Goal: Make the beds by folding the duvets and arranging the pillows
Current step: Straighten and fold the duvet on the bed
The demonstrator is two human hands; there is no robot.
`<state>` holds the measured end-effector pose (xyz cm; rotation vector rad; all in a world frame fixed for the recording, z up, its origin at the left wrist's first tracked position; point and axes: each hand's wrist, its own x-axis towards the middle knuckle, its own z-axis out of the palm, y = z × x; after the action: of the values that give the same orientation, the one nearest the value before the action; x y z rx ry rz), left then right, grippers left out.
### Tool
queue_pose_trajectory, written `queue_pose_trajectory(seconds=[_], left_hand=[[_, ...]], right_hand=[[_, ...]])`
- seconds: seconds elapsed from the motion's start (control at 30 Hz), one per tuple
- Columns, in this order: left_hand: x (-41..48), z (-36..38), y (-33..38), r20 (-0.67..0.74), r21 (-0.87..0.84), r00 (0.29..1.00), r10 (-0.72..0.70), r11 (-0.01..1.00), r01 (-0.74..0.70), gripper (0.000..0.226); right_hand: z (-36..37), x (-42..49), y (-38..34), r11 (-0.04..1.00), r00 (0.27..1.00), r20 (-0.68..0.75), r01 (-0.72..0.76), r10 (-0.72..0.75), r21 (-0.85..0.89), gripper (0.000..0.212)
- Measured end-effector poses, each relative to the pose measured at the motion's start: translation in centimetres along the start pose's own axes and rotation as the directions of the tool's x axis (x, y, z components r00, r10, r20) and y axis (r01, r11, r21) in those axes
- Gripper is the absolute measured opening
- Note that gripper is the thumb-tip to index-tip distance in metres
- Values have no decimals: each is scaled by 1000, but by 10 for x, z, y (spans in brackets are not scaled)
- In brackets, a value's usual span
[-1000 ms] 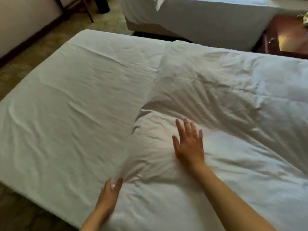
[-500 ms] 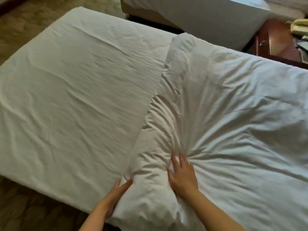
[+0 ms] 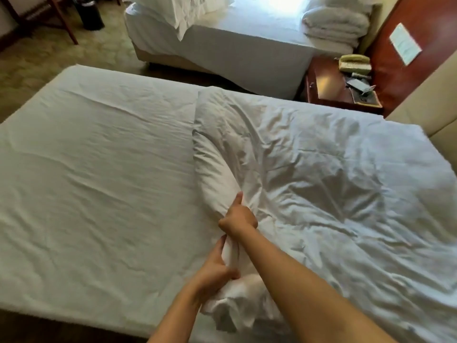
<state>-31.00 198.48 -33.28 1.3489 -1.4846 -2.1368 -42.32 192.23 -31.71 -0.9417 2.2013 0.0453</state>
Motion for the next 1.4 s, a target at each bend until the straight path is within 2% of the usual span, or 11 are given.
queue_pose_trajectory(seconds=[0.13, 0.23, 0.37, 0.5, 0.67, 0.8, 0.97, 1.07, 1.2, 1.3, 1.4], left_hand=[[2, 46, 26, -27, -4, 997, -78, 997, 78, 46], [15, 80, 56, -138, -51, 987, -80, 996, 74, 28], [43, 131, 91, -348, 58, 937, 23, 998, -2, 31], [80, 221, 134, -311, 214, 934, 176, 970, -111, 40], [123, 352, 155, -121, 467, 940, 319, 854, -230, 50], [145, 418, 127, 89, 680, 980, 179, 708, -190, 61], [162, 441, 78, 189, 885, 976, 105, 412, -215, 63], [167, 446, 66, 197, 914, 975, 98, 341, -219, 68], [172, 439, 66, 167, 903, 983, 80, 389, -185, 88], [176, 431, 67, 49, 796, 987, 153, 591, -131, 113], [185, 408, 53, -196, 602, 963, 184, 798, -30, 85]], right_hand=[[-39, -3, 53, 998, 992, -108, 61, -58, 30, 33], [-76, -5, 95, 992, 983, -132, 123, -126, -30, 34], [-160, -3, 183, 988, 974, -171, 153, -150, 3, 37], [-265, -10, 321, 986, 946, -284, 167, -156, 14, 29], [-320, -17, 536, 972, 916, -375, -58, 142, 226, 19], [-286, -6, 669, 853, 814, -360, -285, 456, 436, 25], [-195, 10, 727, 685, 704, -130, -604, 698, 408, 40], [-181, 20, 721, 599, 656, -59, -643, 752, 478, 48], [-203, 42, 696, 604, 678, -127, -535, 724, 591, 44], [-213, 58, 687, 623, 713, -178, -428, 678, 655, 40], [-214, 69, 690, 620, 732, -192, -373, 654, 690, 34]])
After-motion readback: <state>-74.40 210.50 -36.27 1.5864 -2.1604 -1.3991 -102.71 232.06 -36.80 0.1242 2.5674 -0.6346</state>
